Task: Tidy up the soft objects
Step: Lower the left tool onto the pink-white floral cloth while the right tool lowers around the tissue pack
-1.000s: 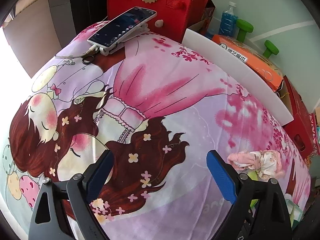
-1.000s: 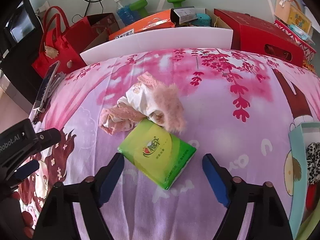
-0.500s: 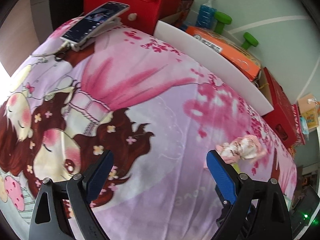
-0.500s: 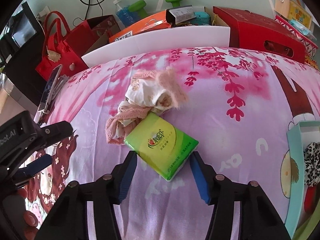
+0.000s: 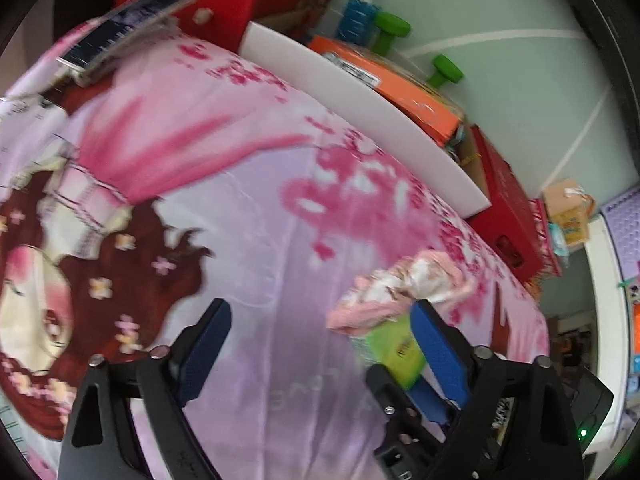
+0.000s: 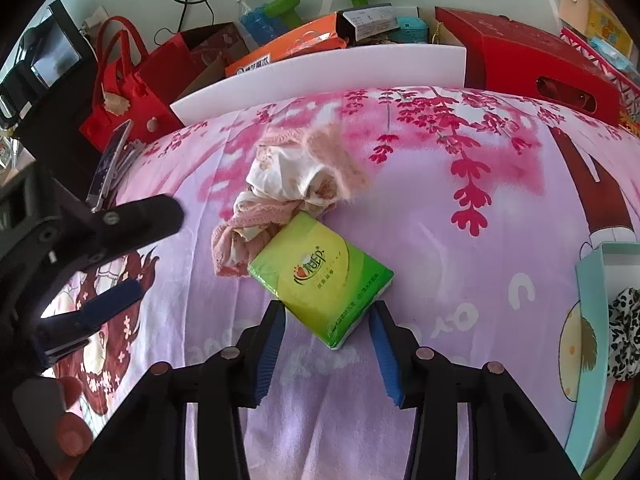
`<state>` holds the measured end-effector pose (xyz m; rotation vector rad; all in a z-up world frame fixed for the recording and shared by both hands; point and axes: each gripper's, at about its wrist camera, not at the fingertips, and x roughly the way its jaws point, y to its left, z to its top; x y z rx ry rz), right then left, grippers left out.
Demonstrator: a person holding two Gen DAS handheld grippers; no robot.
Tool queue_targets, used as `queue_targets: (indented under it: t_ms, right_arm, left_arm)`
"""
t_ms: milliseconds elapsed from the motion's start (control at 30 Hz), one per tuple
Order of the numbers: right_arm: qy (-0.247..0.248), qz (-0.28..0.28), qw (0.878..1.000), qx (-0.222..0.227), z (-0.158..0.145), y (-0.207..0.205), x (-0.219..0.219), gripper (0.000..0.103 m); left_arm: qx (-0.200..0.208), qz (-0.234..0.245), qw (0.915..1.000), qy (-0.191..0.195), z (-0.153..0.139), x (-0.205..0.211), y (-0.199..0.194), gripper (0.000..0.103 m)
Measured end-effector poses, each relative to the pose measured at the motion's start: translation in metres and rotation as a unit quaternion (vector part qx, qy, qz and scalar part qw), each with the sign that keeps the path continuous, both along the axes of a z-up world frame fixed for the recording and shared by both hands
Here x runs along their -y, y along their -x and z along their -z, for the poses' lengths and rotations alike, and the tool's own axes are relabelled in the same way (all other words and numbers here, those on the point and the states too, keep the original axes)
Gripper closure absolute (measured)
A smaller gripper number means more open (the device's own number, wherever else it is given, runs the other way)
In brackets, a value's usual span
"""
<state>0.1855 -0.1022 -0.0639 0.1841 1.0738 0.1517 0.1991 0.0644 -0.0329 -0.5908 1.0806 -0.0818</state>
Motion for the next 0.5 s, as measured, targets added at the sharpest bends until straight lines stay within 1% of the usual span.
queue_targets:
  t_ms: [33, 133, 167, 300, 367, 400, 467, 500]
  right_arm:
    - [0.001, -0.001, 1.0, 0.0, 0.0, 0.0, 0.0, 0.059]
    - [-0.001, -0.003, 1.0, -0.001, 0.0, 0.0, 0.001, 0.061]
    - [-0.002, -0.004, 1.0, -0.002, 0.0, 0.0, 0.002, 0.062]
    - [-0.002, -0.006, 1.0, -0.004, 0.001, 0.001, 0.003, 0.063]
    - [-0.002, -0.007, 1.0, -0.004, 0.002, 0.001, 0.004, 0.063]
    - [-0.001, -0.008, 1.0, -0.004, 0.002, 0.002, 0.003, 0.064]
    - [0.0, -0.008, 1.0, -0.004, 0.002, 0.002, 0.004, 0.064]
    - [0.0, -0.008, 1.0, -0.004, 0.002, 0.002, 0.003, 0.063]
  left_arm:
    - [0.003, 0.007, 0.9999, 0.008, 0.002, 0.003, -0.001, 0.019]
    - [0.013, 0.019, 0.9997, 0.009, 0.003, 0.009, -0.002, 0.022]
    - [0.018, 0.023, 0.9995, 0.01, 0.004, 0.011, -0.003, 0.026]
    - [0.027, 0.044, 0.9983, 0.025, 0.008, 0.018, -0.004, 0.036]
    - [0.028, 0.055, 0.9974, 0.037, 0.011, 0.023, -0.006, 0.049]
    - [0.028, 0.059, 0.997, 0.04, 0.013, 0.025, -0.006, 0.053]
    - [0.029, 0.063, 0.9968, 0.04, 0.015, 0.027, -0.006, 0.069]
    - [0.031, 0.064, 0.9967, 0.039, 0.015, 0.027, -0.006, 0.073]
